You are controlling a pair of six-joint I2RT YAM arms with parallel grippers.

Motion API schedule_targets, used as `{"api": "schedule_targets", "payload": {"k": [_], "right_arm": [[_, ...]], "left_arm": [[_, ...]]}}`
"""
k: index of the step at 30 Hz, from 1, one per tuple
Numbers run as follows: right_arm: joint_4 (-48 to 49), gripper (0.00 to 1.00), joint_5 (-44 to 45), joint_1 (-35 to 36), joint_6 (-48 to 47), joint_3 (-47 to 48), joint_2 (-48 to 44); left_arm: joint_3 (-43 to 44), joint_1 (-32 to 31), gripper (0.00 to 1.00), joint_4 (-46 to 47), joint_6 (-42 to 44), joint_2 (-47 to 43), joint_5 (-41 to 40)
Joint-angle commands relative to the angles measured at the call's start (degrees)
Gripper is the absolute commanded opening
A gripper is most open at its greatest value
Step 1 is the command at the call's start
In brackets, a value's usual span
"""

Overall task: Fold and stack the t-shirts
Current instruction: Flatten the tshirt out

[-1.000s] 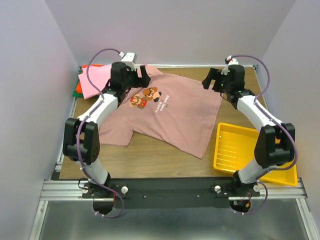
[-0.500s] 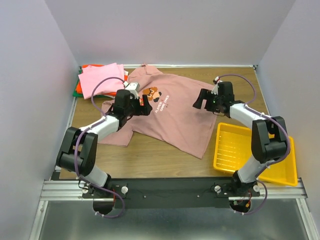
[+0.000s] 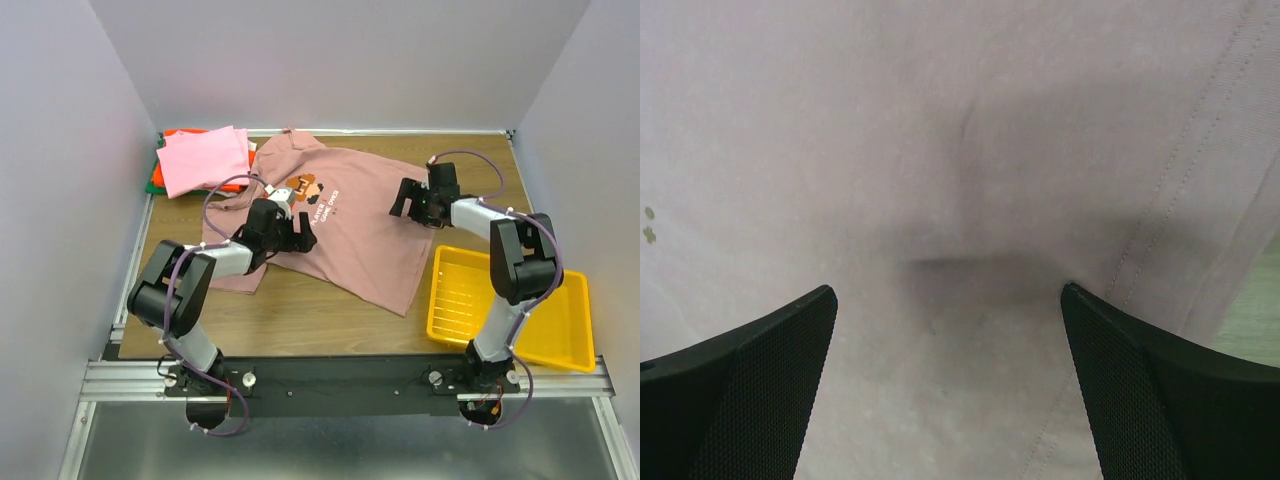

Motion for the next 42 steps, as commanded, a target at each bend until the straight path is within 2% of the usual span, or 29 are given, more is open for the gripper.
{"api": "schedule_targets", "payload": {"k": [1, 8, 16, 19, 25, 26, 30, 33, 37, 41, 42], "right_arm": [[-6.52, 1.00, 6.48, -1.69, 0.13, 1.09, 4.44], [-8.28, 1.00, 8.15, -4.24, -0.22, 1.62, 6.11], [-9.25, 1.00, 8.42, -5.12, -1.27, 4.08, 7.16], [-9.51, 1.00, 7.10, -5.12, -2.32, 5.48, 6.99], [-9.95, 1.00, 3.49, -5.12, -3.74, 6.89, 3.83], [-10.04, 1.00, 3.14, -5.12, -3.74, 6.81, 2.35], [-10.13, 1.00, 2.17, -5.03, -3.74, 5.50, -2.05], [-10.04, 1.00, 1.73, -5.12, -2.25, 3.47, -6.18], [-9.86, 1.00, 2.35, -5.03, 1.69, -0.21, -12.23], [-9.69, 1.00, 4.37, -5.12, 5.31, -3.99, -18.39], [-9.69, 1.00, 4.11, -5.03, 5.49, -4.79, -19.80]], "left_arm": [[-2.12, -1.32, 0.94, 4.53, -1.01, 2.75, -0.19], [-3.18, -5.62, 0.94, 6.99, -3.28, 5.47, 0.16], [-3.52, -7.56, 0.94, 9.10, -5.58, 5.22, -0.45], [-4.23, -7.47, 0.94, 7.71, -6.01, 1.10, -3.69], [-9.66, -7.56, 0.98, -2.48, -10.93, -14.63, -21.96], [-10.55, -7.56, 0.98, -4.15, -13.63, -19.17, -26.77], [-15.91, -7.47, 0.98, -10.92, -21.20, -30.97, -37.17], [-18.81, -6.77, 0.98, -21.88, -29.99, -39.33, -44.47], [-21.54, -3.53, 0.97, -26.83, -33.00, -46.98, -46.07], [-23.04, 6.47, 0.87, -27.28, -32.12, -48.75, -39.32], [-22.60, 7.11, 0.85, -28.07, -32.21, -48.32, -39.13]]}}
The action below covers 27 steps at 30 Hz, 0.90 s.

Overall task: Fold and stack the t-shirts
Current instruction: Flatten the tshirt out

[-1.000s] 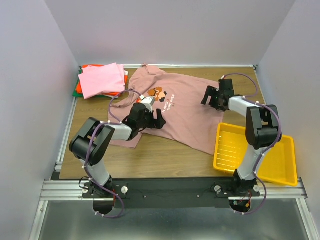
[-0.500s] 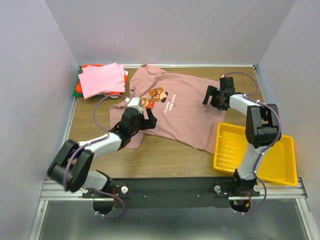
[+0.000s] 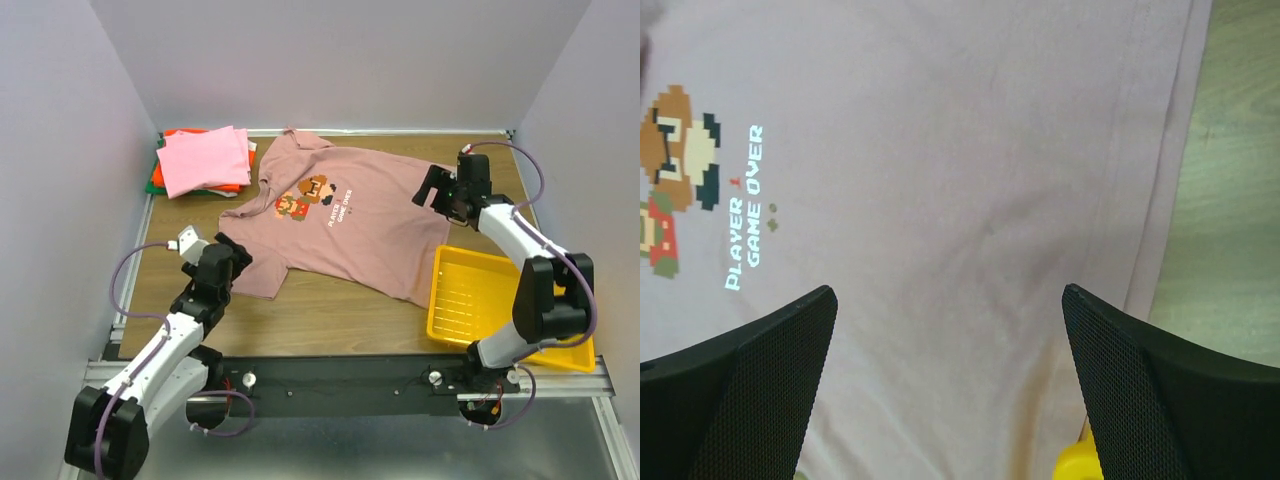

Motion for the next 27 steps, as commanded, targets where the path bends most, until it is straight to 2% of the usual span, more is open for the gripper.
{"api": "schedule_targets", "payload": {"k": [1, 6, 14, 22, 27], "right_arm": [[-1.05, 1.00, 1.05, -0.57, 3.68, -3.90, -5.54], [-1.05, 1.00, 2.19, -0.49, 2.89, -5.39, -11.08], [-1.14, 1.00, 1.22, -0.49, 2.36, -5.92, -9.42], [-1.14, 1.00, 3.07, -0.49, 1.48, -5.48, -8.36], [-1.14, 1.00, 3.24, -0.58, 1.39, -5.48, -7.66]], "left_arm": [[-0.26, 4.63, 0.83, -5.39, -2.89, 0.45, -0.22], [4.39, 4.63, 0.80, -14.41, -8.34, 8.35, -3.55], [10.37, 4.19, 0.76, -25.25, -18.10, 19.95, -6.55], [11.60, 4.10, 0.74, -28.85, -24.59, 21.81, -6.81], [11.87, 4.10, 0.66, -29.91, -26.19, 22.07, -7.52]]}}
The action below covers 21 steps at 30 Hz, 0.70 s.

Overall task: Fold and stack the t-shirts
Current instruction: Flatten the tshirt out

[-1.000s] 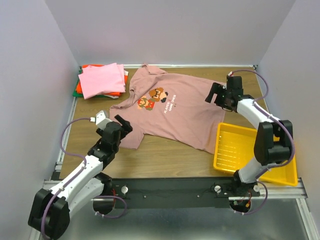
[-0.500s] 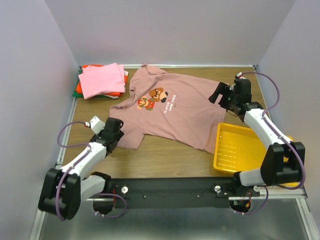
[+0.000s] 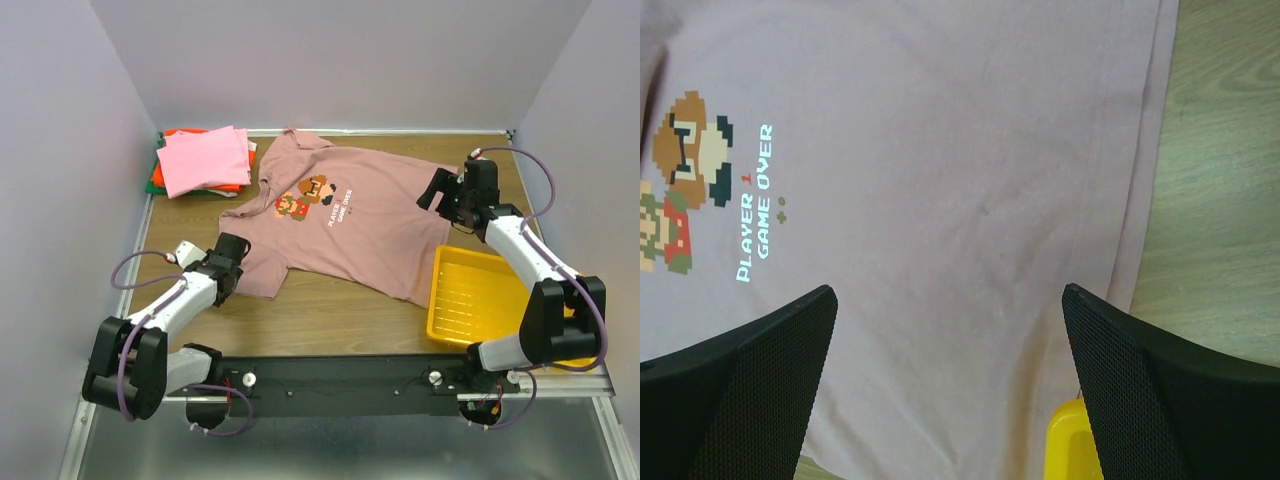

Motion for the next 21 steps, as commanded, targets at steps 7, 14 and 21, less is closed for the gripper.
{"api": "schedule_targets", "payload": {"k": [7, 14, 21], "right_arm": [[-0.57, 1.00, 1.98, -0.47, -0.92, -0.39, 2.31], [-0.57, 1.00, 3.82, -0.46, -1.10, -0.48, 1.87], [-0.57, 1.00, 4.09, -0.47, -1.36, -0.57, 1.79]], "left_arm": [[1.45, -0.18, 0.61, -2.66, -3.42, 2.76, -3.52], [1.53, -0.18, 0.48, -0.99, -0.96, 4.96, -2.99], [2.94, -0.10, 0.29, -0.37, 1.95, 8.47, -2.37]]}}
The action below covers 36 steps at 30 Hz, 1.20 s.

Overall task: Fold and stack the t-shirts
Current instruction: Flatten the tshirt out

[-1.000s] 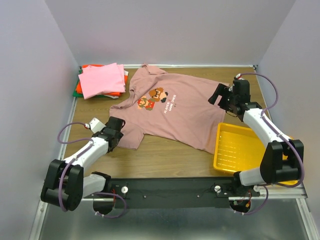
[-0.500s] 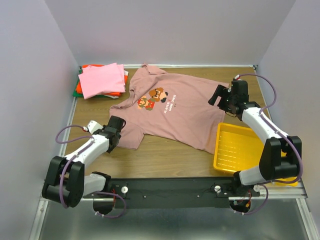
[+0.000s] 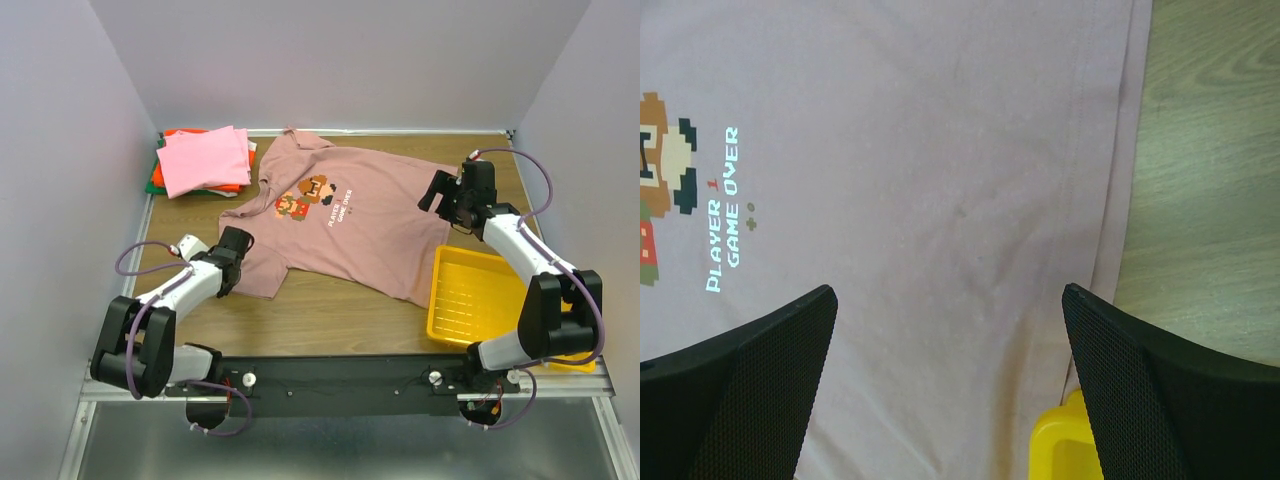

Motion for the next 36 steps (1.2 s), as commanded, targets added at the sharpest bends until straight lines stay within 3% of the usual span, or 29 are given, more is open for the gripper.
{"api": "schedule_targets", "payload": {"k": [1, 8, 11, 17, 22, 28, 36], "right_arm": [[-0.55, 1.00, 2.14, -0.47, -0.75, -0.65, -0.22], [-0.55, 1.00, 1.97, -0.38, -1.02, -0.74, 0.13], [-0.55, 1.00, -2.23, -0.38, -2.68, -0.83, 0.21], [0.59, 0.98, -12.34, -0.38, -4.80, -1.44, 0.13], [0.94, 0.94, -14.20, -0.12, -3.48, -2.23, -0.05], [-0.02, 0.93, -10.87, 6.20, -2.69, -3.72, -2.68], [-1.43, 0.93, -6.92, 16.03, -0.14, -8.29, -3.22]], "left_arm": [[-0.23, -0.18, 0.28, 0.74, 0.94, 2.68, -0.14], [-1.81, -0.18, 0.09, 2.15, 2.97, -1.26, 1.35], [-1.55, -0.10, 0.00, 1.28, 3.67, -4.50, 1.00], [-1.46, -0.18, 0.00, 0.31, 6.21, -14.34, 1.70], [-3.48, -0.18, 0.00, 0.92, 9.20, -22.96, 3.55], [-6.64, -2.90, 0.00, 3.74, 11.41, -32.98, 6.62], [-5.51, -7.48, 0.00, 2.85, 11.66, -32.74, 2.76]]}}
